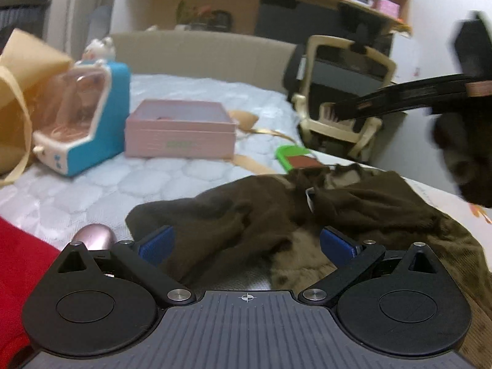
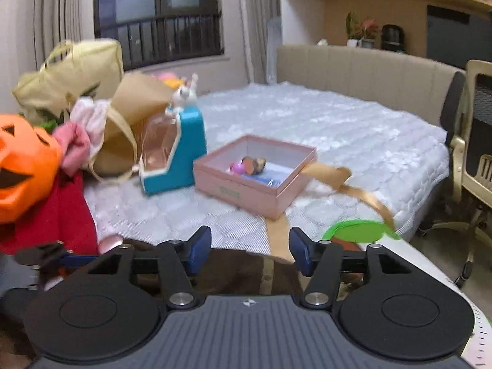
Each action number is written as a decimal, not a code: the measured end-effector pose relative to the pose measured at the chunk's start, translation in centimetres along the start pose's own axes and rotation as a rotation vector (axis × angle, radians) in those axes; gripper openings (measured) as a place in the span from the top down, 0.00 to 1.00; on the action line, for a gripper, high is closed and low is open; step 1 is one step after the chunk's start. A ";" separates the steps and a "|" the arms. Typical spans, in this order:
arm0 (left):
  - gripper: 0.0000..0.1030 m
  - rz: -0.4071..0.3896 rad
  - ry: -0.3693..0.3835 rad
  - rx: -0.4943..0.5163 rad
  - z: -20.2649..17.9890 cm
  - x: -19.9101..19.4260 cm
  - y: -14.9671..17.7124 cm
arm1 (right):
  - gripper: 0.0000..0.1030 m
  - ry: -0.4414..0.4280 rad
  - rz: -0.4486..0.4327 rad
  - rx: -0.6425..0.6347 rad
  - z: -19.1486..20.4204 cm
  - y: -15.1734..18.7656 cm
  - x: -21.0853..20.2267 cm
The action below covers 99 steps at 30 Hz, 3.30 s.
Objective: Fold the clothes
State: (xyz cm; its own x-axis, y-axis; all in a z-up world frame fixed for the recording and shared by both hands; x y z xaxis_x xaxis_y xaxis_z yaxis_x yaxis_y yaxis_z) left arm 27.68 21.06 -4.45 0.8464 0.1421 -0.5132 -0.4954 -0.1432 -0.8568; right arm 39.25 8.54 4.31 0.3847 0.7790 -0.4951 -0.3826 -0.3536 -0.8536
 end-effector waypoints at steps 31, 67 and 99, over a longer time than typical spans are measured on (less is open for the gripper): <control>0.34 -0.063 0.331 -0.007 -17.8 0.9 -11.8 | 0.35 0.165 -0.187 0.441 -13.6 15.0 -17.8; 0.03 0.250 0.187 0.064 -7.5 2.4 1.4 | 0.54 0.361 0.007 0.224 -15.0 13.0 -9.6; 0.01 0.017 -0.181 0.416 -10.2 -16.2 13.0 | 0.94 0.177 -0.019 -0.235 10.0 17.2 -22.1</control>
State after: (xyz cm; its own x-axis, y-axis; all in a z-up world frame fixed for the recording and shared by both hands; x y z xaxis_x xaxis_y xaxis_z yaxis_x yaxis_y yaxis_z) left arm 9.58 6.92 -6.74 0.8077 0.3177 -0.4966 -0.5770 0.2530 -0.7766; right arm 15.76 -9.63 2.20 0.5381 0.6917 -0.4817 -0.1772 -0.4659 -0.8669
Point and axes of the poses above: each gripper's, at about its wrist camera, not at the fingertips, and x roughly the way its jaws point, z to its left, y to its underside, the point moved 9 cm from there along x, roughly the way its jaws point, and after that the axes turned 11 degrees about -y, right-handed, at the moved point
